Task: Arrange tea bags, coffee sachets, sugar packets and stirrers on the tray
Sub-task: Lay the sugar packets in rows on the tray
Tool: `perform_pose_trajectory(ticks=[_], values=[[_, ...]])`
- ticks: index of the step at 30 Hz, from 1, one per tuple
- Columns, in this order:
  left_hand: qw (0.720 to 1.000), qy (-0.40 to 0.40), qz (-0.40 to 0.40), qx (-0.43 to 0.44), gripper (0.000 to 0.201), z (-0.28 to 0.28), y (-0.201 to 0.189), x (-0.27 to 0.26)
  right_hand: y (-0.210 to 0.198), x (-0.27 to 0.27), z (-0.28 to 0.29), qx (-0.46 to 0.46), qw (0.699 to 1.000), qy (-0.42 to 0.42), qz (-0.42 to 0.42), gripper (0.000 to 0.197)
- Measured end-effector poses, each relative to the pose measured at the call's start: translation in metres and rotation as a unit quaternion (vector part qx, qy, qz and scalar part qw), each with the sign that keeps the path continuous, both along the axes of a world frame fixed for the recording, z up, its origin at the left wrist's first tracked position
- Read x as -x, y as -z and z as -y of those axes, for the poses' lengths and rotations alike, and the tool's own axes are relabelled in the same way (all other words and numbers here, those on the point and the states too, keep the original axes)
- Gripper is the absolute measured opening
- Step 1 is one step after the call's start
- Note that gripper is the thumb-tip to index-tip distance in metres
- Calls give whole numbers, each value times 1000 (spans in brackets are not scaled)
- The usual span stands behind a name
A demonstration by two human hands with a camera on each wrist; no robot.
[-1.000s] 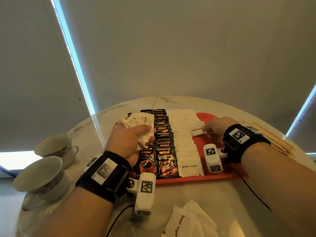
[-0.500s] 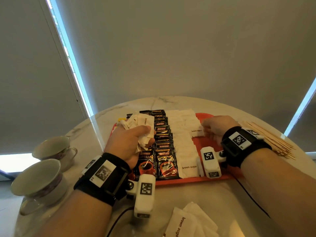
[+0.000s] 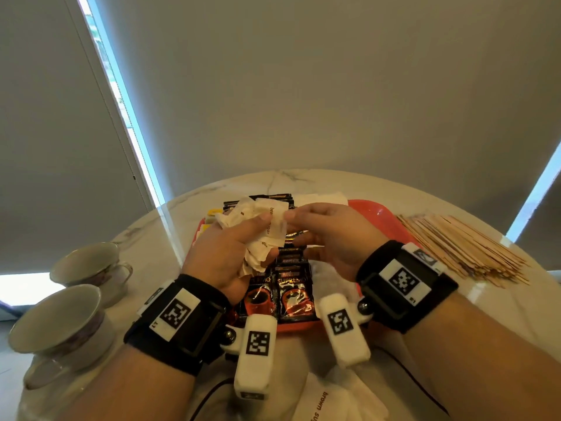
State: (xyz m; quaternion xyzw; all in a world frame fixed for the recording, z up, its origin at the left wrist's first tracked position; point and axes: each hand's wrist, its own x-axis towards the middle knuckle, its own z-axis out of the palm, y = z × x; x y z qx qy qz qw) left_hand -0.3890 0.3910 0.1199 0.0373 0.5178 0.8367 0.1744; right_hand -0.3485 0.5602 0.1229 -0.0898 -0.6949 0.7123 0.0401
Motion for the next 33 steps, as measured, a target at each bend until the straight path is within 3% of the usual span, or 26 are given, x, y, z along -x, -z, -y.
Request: perform_pose_trajectory(ticks=[3, 7, 11, 20, 27, 33], values=[[1000, 11, -14, 10, 34, 0, 1, -1, 3, -1, 10, -5, 999, 20, -32, 17], [998, 24, -35, 37, 23, 0, 3, -3, 5, -5, 13, 48, 995, 56, -66, 10], [997, 27, -56, 55, 24, -1, 4, -5, 5, -8, 14, 21, 993, 67, -96, 10], [999, -27, -33, -4, 16, -1, -1, -6, 4, -11, 12, -3, 999, 5, -45, 25], [999, -18, -25, 14, 30, -3, 4, -3, 3, -9, 8, 101, 986, 106, -73, 7], [1000, -3, -18, 17, 27, -2, 7, 1, 1, -10, 6, 84, 993, 62, -56, 15]])
